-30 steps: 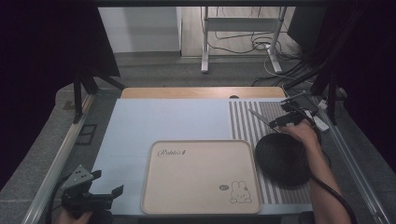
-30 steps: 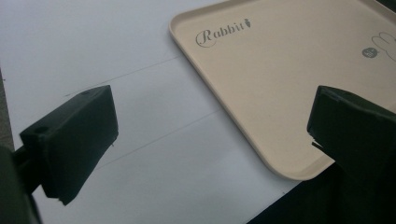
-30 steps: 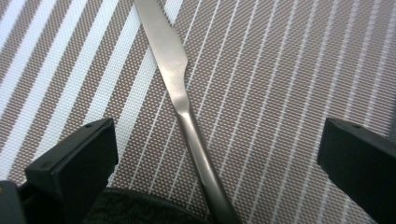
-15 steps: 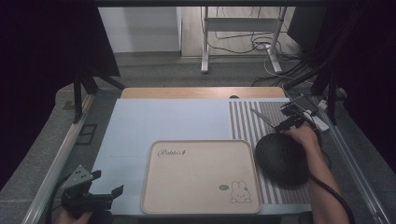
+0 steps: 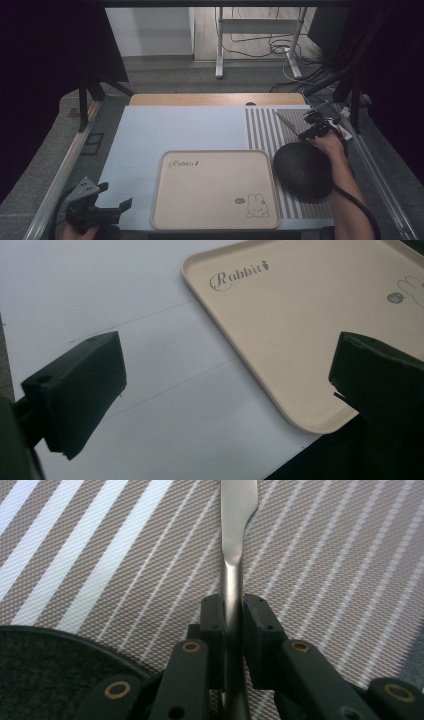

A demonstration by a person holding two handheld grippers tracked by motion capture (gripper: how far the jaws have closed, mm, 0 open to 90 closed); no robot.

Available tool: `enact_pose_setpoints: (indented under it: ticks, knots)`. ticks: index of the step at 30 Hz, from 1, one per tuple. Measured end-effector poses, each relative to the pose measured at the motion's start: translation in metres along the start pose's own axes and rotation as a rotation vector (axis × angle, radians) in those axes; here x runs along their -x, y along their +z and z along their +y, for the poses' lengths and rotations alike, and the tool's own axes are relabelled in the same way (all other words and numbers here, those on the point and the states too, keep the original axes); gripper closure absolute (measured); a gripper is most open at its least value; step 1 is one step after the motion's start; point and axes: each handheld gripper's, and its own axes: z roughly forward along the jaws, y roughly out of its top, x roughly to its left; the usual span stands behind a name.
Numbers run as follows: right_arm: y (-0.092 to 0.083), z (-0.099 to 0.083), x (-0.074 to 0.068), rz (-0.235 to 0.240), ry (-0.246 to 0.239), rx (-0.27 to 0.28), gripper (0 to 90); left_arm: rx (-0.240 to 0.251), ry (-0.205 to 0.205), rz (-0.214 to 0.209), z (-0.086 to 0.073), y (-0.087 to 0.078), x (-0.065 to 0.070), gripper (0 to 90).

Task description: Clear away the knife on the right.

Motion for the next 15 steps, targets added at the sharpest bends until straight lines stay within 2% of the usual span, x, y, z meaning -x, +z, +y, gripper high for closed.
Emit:
enact_pose_setpoints:
  ticks: [4,11,15]
  knots:
    - [-0.007,-0.003,0.008,-0.019,0.019,0.028,80.1,0.003,-0.005,-0.002,0.000,0.000,0.000,2.0]
    - [-0.020,-0.013,0.024,-0.026,0.087,0.064,80.1,0.003,-0.005,-0.002,0.000,0.000,0.000,2.0]
    - [-0.032,-0.015,0.028,-0.031,0.105,0.082,80.0,0.003,-0.005,-0.002,0.000,0.000,0.000,2.0]
